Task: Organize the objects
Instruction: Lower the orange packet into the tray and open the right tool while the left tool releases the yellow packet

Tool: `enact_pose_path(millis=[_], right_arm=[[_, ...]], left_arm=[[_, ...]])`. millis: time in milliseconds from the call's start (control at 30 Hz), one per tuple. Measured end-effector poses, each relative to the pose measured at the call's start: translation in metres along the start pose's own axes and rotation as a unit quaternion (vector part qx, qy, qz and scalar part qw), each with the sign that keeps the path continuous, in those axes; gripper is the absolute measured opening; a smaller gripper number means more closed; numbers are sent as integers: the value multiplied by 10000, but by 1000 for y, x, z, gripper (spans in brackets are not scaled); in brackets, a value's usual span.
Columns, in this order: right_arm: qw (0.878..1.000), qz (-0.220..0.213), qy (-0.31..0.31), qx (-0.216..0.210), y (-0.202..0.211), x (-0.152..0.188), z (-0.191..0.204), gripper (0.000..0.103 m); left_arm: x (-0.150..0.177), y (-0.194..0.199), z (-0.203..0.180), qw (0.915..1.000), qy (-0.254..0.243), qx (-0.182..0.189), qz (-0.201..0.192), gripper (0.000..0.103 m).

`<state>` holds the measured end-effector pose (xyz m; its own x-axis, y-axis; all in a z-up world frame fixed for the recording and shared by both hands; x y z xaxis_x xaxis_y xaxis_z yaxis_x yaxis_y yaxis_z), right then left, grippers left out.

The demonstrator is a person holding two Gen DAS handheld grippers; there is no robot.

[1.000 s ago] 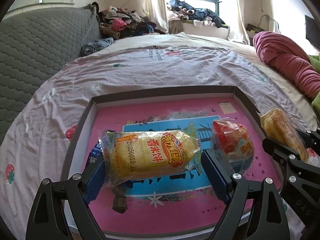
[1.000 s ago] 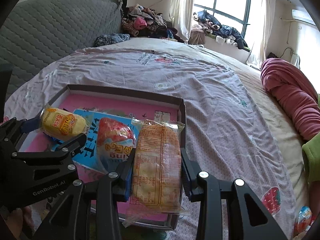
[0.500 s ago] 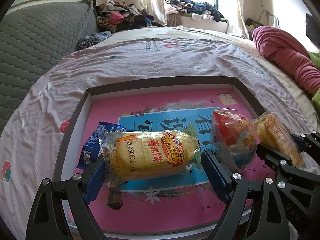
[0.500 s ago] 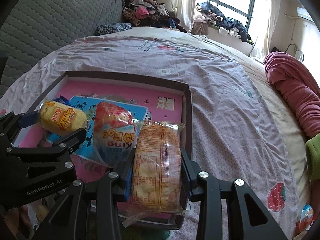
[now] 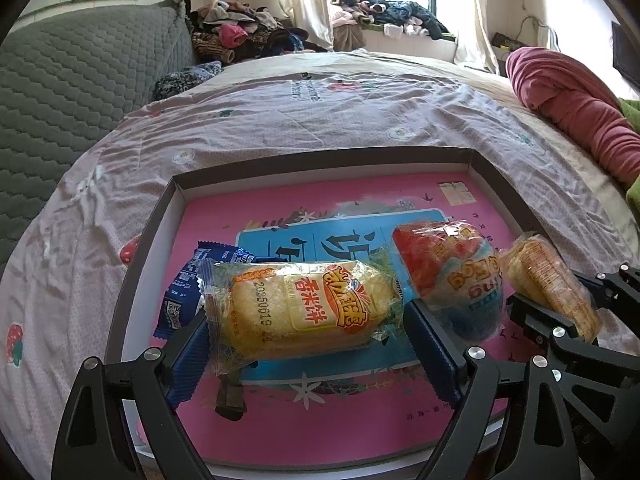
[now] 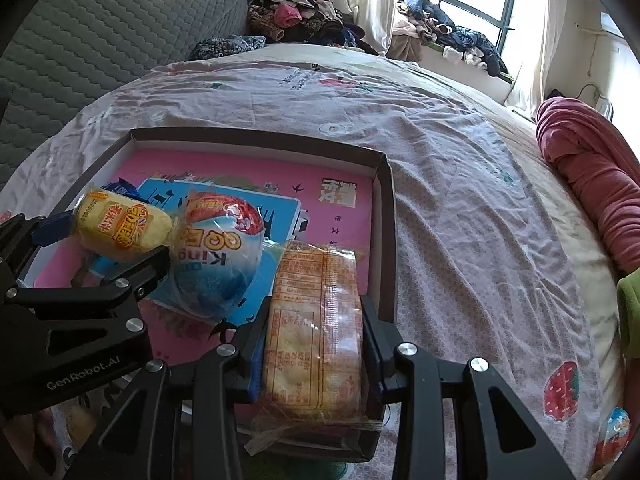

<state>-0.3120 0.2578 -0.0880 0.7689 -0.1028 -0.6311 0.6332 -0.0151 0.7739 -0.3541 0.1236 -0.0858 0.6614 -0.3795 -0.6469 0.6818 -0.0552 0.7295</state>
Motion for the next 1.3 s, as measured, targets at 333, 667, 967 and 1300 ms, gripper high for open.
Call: enact_pose_path(millis=[333,667,967,1300], right_arm=[[10000,71,-2,-28,-3,1,0,40],[9999,113,-15,-62,-5,2,0,40],[9999,85,-58,-105,-3,0,0,40],[9999,44,-86,-143,2,-1,-1,40]], left_arm=[[1,1,4,10000,62,10,-17,92],[3,-1,8,9999,109,3,-17,93],[7,-1,8,9999,147,24,8,94],[11,-2,9,9994,289,147,121,94]])
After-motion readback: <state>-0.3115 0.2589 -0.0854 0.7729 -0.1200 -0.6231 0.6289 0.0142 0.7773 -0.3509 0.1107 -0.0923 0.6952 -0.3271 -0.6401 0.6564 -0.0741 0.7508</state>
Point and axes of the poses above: each gripper's, at about its wrist camera, not at the fingertips, and y roughly against the way its jaws point, z to its left, x to its underside, the point moved 4 cm from there along -y, roughly the way its jaws point, and after that the axes turned 14 degrees about -y, right-handed, at the moved point
